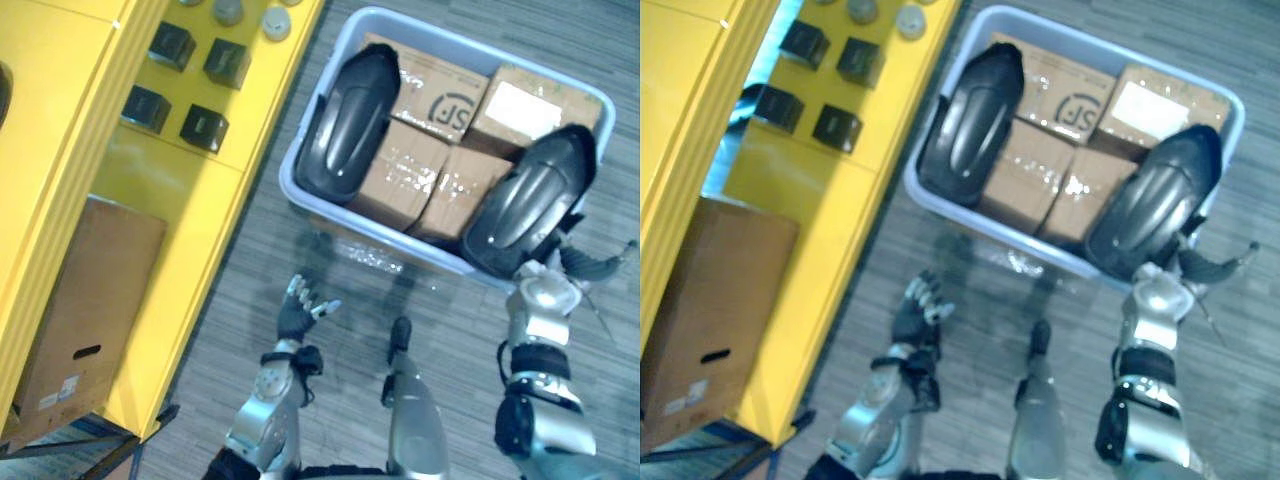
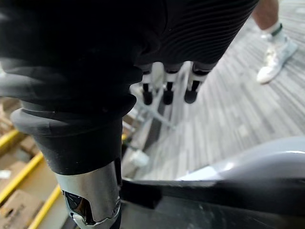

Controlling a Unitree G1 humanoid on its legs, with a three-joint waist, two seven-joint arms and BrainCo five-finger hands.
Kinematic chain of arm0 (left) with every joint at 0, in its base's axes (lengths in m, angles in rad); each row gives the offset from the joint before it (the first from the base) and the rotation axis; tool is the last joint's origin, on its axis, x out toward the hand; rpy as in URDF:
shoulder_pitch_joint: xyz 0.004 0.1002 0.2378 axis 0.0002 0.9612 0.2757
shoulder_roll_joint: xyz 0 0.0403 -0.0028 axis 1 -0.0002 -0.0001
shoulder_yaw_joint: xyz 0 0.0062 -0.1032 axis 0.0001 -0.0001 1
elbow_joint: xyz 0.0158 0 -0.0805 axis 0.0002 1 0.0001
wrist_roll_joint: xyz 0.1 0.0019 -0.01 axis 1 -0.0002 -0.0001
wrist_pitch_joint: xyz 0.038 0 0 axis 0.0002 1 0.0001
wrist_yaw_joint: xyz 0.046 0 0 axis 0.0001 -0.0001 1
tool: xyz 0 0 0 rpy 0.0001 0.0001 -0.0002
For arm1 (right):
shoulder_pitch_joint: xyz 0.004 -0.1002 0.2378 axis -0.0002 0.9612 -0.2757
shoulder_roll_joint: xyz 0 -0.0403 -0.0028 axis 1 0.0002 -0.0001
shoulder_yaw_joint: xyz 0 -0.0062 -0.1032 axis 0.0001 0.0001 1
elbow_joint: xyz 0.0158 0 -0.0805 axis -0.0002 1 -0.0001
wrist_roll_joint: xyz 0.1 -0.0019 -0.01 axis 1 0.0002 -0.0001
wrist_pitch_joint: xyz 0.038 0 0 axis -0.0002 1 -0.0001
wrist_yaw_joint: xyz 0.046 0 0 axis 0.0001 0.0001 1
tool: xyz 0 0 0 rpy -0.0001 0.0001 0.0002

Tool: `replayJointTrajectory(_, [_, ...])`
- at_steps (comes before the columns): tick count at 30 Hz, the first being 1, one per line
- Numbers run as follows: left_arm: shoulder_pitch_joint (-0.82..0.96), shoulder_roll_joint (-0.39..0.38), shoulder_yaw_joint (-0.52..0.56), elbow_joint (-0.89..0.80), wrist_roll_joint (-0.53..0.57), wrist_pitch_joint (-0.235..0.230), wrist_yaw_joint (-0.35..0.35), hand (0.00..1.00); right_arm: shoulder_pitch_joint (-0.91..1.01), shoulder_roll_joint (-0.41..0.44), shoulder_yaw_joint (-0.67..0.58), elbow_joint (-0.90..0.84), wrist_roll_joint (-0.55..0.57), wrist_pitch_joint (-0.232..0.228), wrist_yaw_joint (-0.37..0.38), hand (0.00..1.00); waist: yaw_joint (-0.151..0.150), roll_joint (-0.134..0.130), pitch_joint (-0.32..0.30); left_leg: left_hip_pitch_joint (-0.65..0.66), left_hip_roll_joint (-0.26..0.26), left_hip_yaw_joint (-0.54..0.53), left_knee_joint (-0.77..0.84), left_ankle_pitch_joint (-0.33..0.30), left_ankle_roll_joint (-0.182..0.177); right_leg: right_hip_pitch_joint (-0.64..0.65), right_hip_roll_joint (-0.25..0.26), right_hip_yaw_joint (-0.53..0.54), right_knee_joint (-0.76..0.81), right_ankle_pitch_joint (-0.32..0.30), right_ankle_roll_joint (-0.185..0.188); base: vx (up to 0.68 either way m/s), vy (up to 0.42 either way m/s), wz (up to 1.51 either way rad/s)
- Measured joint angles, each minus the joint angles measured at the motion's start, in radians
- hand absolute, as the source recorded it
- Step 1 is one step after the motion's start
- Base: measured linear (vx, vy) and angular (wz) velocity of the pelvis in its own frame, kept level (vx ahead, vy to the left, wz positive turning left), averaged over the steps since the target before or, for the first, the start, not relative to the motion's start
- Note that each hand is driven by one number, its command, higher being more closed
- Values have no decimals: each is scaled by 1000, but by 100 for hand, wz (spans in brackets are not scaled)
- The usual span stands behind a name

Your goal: Walk over and take plastic housings, then place them on the shelf

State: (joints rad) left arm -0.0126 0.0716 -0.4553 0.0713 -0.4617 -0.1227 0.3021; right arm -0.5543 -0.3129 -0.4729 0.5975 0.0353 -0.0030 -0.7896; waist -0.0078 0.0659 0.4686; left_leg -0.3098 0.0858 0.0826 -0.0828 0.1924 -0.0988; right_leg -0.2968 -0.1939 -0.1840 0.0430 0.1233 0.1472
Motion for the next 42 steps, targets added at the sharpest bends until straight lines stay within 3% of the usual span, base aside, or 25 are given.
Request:
replayJointTrajectory(3, [0,0,-1,7,0,0,-1,0,-8,-14,0,18,2,0,1,0,0,11,-7,-4,1,-4,0,0,0,-1,0,-3,0,-1,0,-17,-16,3])
replayJointTrajectory(6, [1,0,-8,11,0,0,-1,0,-65,-62,3,145,34,1,10,0,2,19,-11,-5,2,-5,0,0,0,-3,0,-3,0,-1,0,0,0,0])
replayJointTrajectory(16, [6,-3,-39,11,0,0,-13,0,-254,-247,77,537,150,9,164,0,23,50,-30,-36,1,-18,0,7,0,-27,1,-14,1,0,-1,-6,-10,3])
replayJointTrajectory(17, [6,-3,-39,11,0,0,-14,0,-279,-265,98,568,159,9,183,100,24,51,-31,-44,-1,-19,0,8,0,-34,0,-14,1,0,-1,0,0,0])
replayJointTrajectory(22, [6,-13,-37,12,-1,0,-31,0,-338,-341,164,668,167,11,241,100,27,69,-39,-77,-5,-36,0,14,0,-56,-2,-34,2,0,-1,-11,-17,9])
replayJointTrajectory(28, [5,-24,-36,12,-1,0,-43,0,-367,-415,244,728,147,25,286,100,32,74,-38,-78,-5,-40,0,15,0,-55,-2,-38,2,0,-1,-2,-4,2])
replayJointTrajectory(42, [-1,-42,-33,5,-1,-1,-41,0,-391,-422,341,739,-155,89,285,100,45,88,-39,-77,-5,-69,0,21,-2,-42,-3,-66,20,-14,-8,-7,-22,5])
